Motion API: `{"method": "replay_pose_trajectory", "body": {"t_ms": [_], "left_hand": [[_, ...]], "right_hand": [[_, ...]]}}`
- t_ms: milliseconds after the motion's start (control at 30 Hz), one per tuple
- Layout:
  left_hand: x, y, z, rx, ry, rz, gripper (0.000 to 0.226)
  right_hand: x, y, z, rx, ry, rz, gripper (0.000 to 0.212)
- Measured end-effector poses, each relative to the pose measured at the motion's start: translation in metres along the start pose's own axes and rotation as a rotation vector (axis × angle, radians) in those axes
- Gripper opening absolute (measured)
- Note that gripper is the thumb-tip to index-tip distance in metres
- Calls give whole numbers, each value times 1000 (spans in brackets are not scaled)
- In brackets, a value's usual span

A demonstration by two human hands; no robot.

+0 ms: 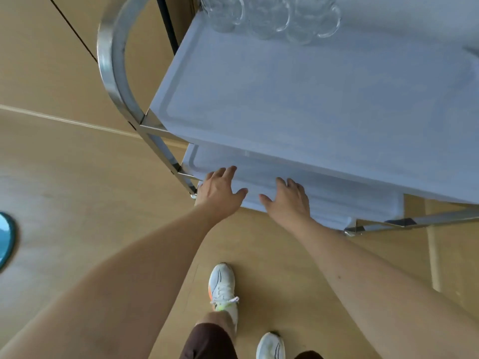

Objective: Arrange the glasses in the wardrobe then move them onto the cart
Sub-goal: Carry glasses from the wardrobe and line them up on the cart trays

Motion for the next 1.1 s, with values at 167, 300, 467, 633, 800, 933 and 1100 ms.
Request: {"method": "replay_pose_trajectory", "body": {"t_ms": [167,300,467,633,800,933,1100], "left_hand": [[74,33,-34,4,25,40,66],[117,59,-68,-72,-6,77,64],[143,85,-135,-97,-135,82,64],[146,98,-204,-137,-274,130,65],[135,114,-290,-220,-472,161,65],[133,119,-358,-279,-640,176,64],[159,114,-446,-320,-883,217,65]], "right_hand": [[81,39,-5,-82,-43,72,67],[135,73,-17,-139,-63,62,69],[176,116,-32,-156,-107,21,69],[201,168,-49,-182,-172,-70,72],[219,224,-79,-210,-291,-183,72],[244,260,-111,-224,-400,-290,69],[286,306,-155,-277,-556,-447,52]]}}
Point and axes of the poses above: each hand's wrist, its own x-axis away from the middle knuckle, its own y-axis out of the back of the hand, z = x × y, the point moved 10 cm from there along -x, towards the middle knuckle, and after that the axes turned 9 degrees about x, right-handed, at the moved point
